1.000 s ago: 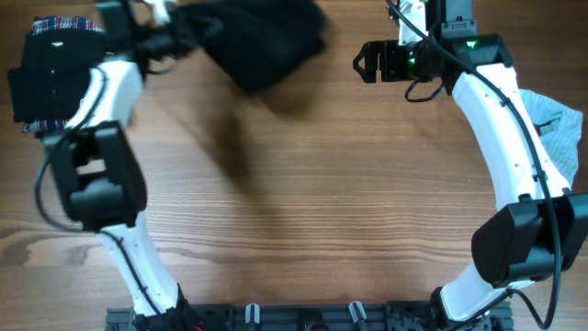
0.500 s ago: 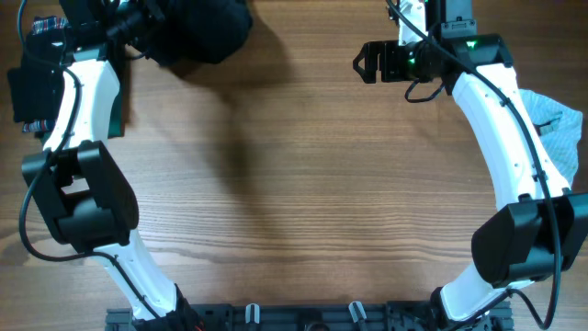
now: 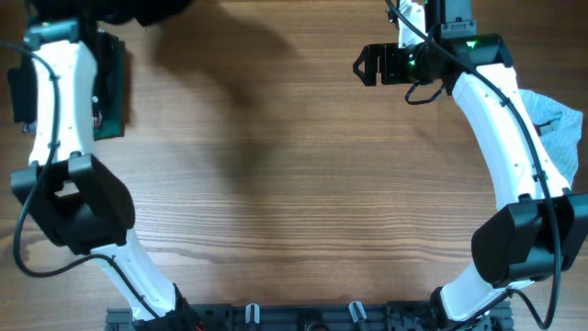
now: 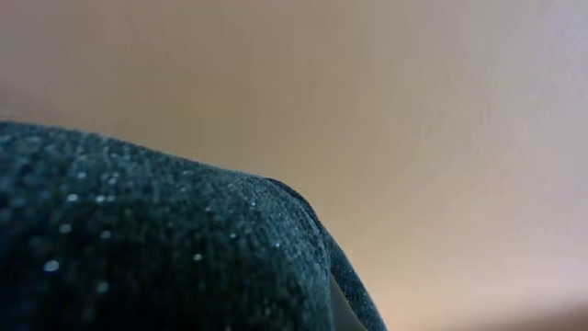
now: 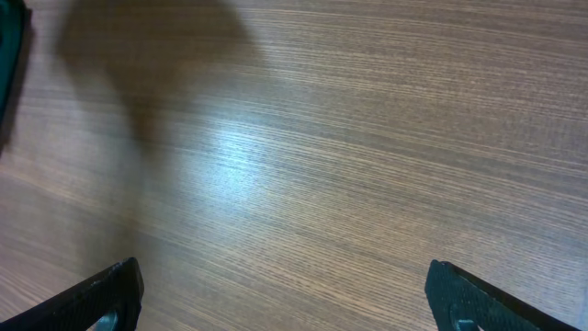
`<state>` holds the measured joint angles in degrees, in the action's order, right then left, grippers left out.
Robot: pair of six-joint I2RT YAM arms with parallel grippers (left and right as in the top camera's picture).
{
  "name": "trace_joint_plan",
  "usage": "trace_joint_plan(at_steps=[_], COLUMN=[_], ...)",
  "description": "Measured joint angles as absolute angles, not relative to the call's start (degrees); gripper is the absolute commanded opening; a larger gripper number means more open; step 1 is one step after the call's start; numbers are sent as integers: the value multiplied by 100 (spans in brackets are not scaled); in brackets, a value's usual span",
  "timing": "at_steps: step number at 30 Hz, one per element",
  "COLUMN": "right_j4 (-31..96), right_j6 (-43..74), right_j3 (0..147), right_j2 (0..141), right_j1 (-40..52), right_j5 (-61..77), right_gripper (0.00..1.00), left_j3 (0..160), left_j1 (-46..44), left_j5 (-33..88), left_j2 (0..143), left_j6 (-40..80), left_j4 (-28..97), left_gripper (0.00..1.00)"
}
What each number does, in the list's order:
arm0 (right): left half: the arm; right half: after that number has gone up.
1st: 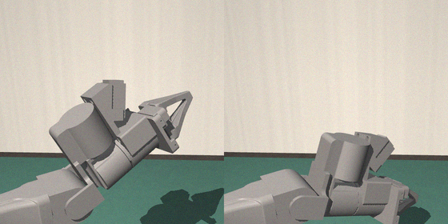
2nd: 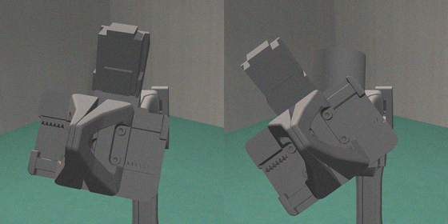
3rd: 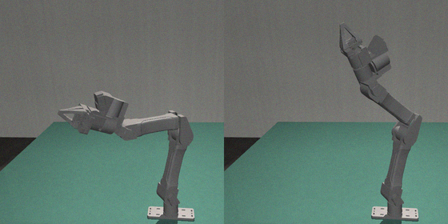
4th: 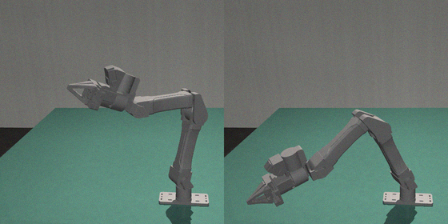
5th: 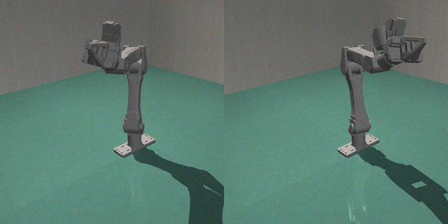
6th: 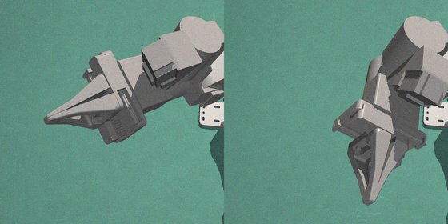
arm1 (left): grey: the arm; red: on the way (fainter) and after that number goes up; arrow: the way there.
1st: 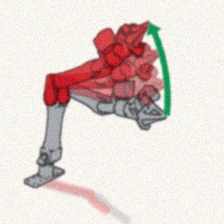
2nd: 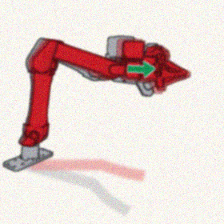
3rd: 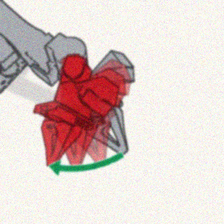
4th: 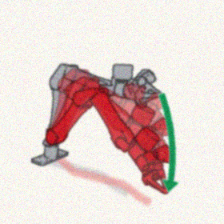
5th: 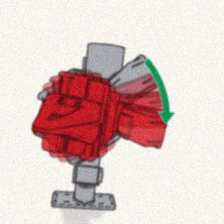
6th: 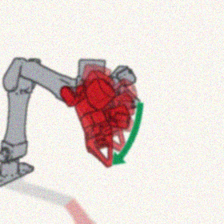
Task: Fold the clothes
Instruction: 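Lower the skirt onto the clothes stack at upper left with the left gripper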
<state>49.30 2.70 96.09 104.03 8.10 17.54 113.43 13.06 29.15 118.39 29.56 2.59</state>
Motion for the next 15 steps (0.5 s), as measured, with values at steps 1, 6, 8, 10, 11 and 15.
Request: trace_joint_plan(at_steps=[1, 6, 8, 10, 11, 15], right_j4=[4939, 4963, 4965, 4965, 4967, 4969], right_j6=[270, 274, 274, 276, 279, 344], right_j3=[9609, 9609, 9609, 9609, 9609, 9609], right_j2=[10403, 10403, 10403, 10403, 10403, 10403], right_j1=[810, 810, 810, 810, 810, 810], right_j5=[1752, 1754, 1754, 1756, 1769, 1811], right_gripper=[99, 99, 99, 99, 99, 99], left_j3=[11402, 11487, 11487, 11487, 11487, 11487], left_j1=[1372, 1870, 2073, 2244, 2331, 2639], left_j5=[2888, 2814, 2783, 2740, 2718, 2593], left_j2=[11839, 11839, 11839, 11839, 11839, 11839], left_j6=[2954, 2943, 2943, 2941, 2941, 2930], left_j4=[252, 336, 390, 390, 386, 255], left_gripper=[4, 4, 4, 4, 4, 4])
